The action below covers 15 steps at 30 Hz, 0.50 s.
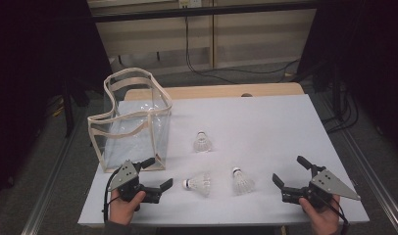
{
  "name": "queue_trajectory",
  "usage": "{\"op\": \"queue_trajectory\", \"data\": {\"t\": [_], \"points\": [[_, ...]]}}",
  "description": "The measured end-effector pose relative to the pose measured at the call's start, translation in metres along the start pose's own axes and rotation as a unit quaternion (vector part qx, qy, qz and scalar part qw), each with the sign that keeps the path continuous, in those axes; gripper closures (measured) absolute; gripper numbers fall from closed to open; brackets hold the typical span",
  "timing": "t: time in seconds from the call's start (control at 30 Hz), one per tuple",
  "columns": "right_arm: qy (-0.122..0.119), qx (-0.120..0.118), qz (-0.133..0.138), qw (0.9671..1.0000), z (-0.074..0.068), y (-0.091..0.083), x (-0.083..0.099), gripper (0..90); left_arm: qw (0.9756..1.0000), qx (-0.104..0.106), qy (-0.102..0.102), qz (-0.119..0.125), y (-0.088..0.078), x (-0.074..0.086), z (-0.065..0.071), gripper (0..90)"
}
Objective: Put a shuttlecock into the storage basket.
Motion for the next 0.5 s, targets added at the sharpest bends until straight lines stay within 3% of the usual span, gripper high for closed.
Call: {"op": "queue_trajectory", "data": {"t": [0.5], "points": [[0.004,-0.002,-0.001,1.0,0.0004,-0.0012,0.0005,0.5,0.9995,0.017,0.003,-0.025,0.0105,0.0033,0.0058,2.4]]}}
Point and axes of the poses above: each handheld gripper's, and its own axes: y roughly forward along the jaws, x roughly out of its underside, z roughly to its right, the point moved 10 cm from there along y, roughly forward along the jaws, and after that the axes turned 4 degrees about x, right-handed, at the moved point
